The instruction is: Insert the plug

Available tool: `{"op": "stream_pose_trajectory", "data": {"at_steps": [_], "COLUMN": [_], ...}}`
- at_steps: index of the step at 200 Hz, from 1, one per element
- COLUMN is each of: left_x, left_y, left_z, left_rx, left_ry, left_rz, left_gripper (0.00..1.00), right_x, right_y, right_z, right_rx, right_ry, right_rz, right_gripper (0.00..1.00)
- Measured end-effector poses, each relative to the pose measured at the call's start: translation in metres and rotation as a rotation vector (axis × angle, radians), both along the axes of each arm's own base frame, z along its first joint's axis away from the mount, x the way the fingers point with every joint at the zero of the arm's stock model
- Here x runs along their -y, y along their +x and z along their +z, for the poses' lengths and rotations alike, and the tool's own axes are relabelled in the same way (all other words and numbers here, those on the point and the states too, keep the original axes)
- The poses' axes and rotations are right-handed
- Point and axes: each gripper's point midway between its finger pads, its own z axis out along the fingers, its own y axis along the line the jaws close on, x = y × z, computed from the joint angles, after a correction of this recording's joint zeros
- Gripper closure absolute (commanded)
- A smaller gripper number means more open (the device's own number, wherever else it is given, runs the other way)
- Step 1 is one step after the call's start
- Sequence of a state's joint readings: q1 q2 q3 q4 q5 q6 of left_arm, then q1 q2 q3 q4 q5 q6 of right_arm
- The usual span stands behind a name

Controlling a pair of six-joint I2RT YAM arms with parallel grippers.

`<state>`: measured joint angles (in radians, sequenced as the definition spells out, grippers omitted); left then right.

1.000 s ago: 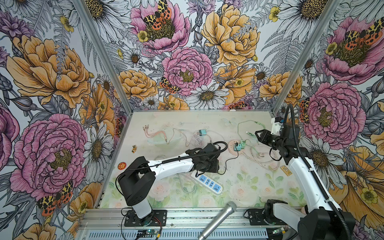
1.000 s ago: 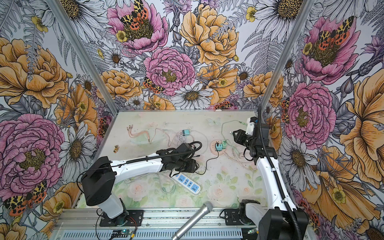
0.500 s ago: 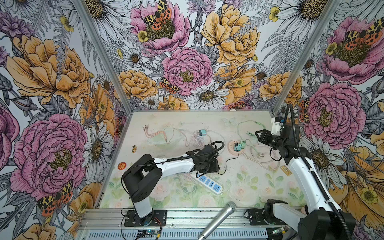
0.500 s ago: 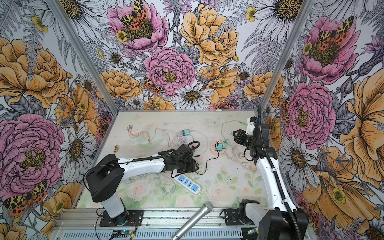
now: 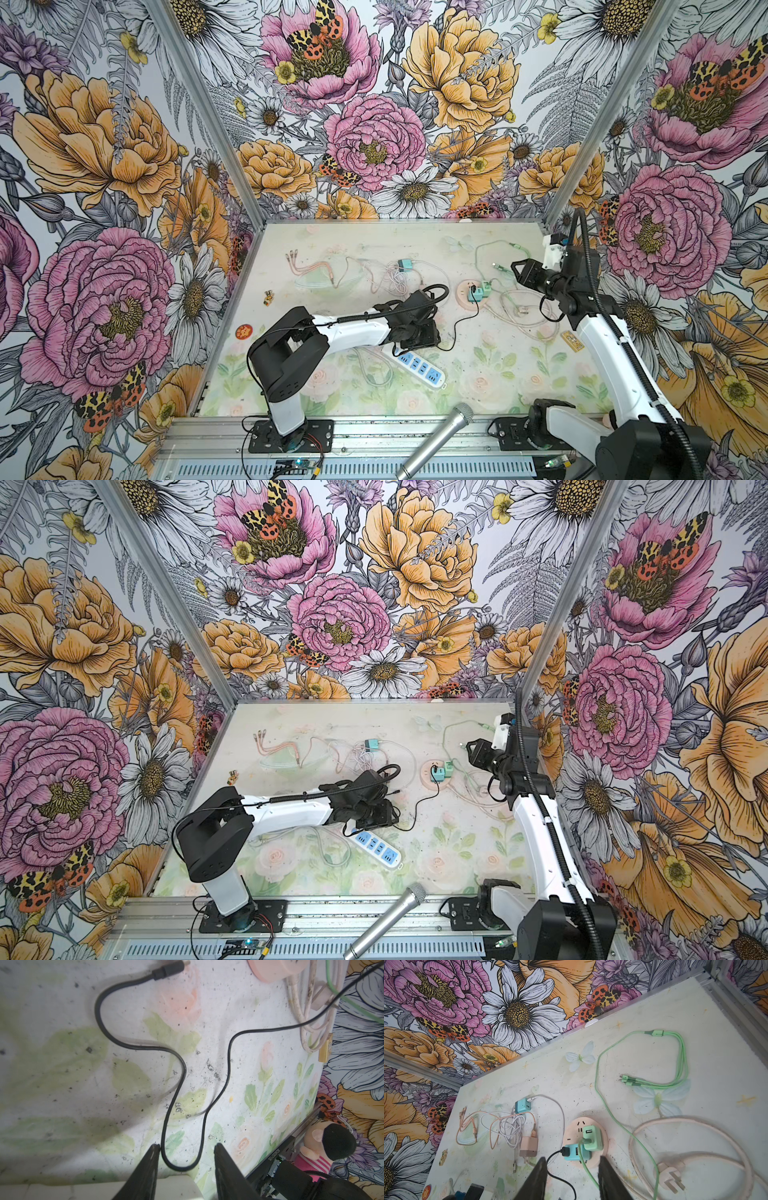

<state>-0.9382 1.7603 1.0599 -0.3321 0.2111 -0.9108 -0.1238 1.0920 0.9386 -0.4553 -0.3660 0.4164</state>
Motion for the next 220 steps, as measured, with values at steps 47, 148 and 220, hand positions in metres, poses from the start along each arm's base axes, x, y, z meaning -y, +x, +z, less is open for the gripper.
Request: {"op": "stream_pose_trajectory", "data": {"at_steps": [47,148,220], "left_x": [0.001,0.015,0.028], "left_y": [-0.006,0.002,0.056], "left_z": [-0.006,0.003,0.087], "left_rx": [-0.022,0.001,0.208], "left_ry": [0.009,-0.011,-0.013], "left_rz": [-0.009,-0.037,-0.09], "left_gripper": [0.61,1.0,1.0], "right_x": [0.0,0.001,0.001], "right_y": [-0.001,-0.003,-0.002], "right_z": [0.003,0.007,0.005], "right_rx": [0.01,0.028,0.021], "right_ry": [-0.003,-0.019,-0.018], "right_rz": [-0.003,0.0,0.0], "right_gripper": [0.58,0.57,0.57]}}
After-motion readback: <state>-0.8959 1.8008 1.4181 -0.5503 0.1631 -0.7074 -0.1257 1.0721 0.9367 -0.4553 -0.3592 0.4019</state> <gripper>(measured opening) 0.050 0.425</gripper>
